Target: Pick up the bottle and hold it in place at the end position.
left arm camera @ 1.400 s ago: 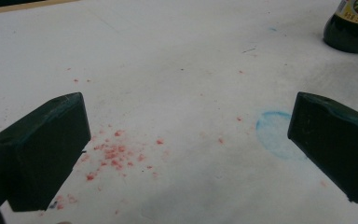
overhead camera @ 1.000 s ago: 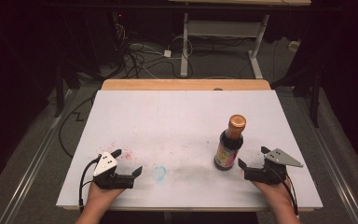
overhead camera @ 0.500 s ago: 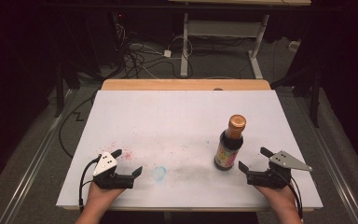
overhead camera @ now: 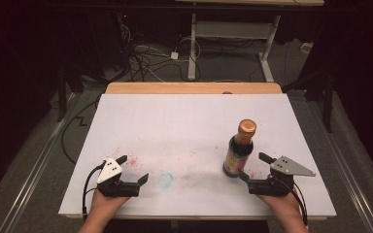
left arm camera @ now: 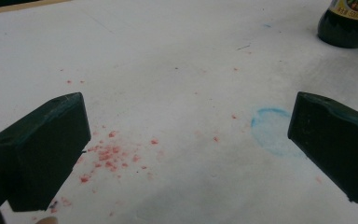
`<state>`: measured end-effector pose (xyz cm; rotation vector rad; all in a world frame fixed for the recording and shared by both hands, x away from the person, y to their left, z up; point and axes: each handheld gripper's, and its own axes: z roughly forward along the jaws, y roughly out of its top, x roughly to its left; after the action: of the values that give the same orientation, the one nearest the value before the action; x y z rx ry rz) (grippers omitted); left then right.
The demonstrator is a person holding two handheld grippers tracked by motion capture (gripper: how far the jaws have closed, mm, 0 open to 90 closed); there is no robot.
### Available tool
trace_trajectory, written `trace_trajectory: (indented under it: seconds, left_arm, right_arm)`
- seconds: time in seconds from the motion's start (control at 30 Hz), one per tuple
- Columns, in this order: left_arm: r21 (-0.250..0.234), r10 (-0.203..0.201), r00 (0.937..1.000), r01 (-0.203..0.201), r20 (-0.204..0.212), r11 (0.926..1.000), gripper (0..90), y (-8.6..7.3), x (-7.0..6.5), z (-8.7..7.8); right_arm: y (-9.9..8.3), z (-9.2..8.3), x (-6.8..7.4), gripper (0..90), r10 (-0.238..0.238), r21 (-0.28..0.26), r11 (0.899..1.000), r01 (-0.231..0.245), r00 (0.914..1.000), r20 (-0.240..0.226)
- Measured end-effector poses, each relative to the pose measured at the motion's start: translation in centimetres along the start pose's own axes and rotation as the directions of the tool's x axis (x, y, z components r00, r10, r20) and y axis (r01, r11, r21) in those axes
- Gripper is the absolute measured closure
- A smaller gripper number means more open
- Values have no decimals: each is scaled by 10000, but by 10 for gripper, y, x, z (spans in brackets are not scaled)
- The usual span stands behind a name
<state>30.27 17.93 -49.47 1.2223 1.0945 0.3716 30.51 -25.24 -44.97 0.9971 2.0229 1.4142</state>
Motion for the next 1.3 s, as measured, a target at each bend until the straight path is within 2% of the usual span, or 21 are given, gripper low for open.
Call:
trace_trajectory:
  seconds: [0.27,0.7,1.13,1.3]
  left_arm:
    - [49,-84,9999,84,100,10000,0,0,0,0]
    - [188,20,10000,-22,96,9998,0,0,0,0]
    - [176,-36,10000,35,33,9998,0,0,0,1]
    - [136,-25,10000,24,69,9999,0,0,0,0]
  right_arm:
    - [9,15,1,146,-104,30,9999,105,9998,-183]
    - [20,31,1,275,-246,79,9997,250,9983,-537]
    - [25,37,2,279,-300,186,9993,310,9981,-536]
    - [29,36,2,269,-208,-35,9998,206,9980,-592]
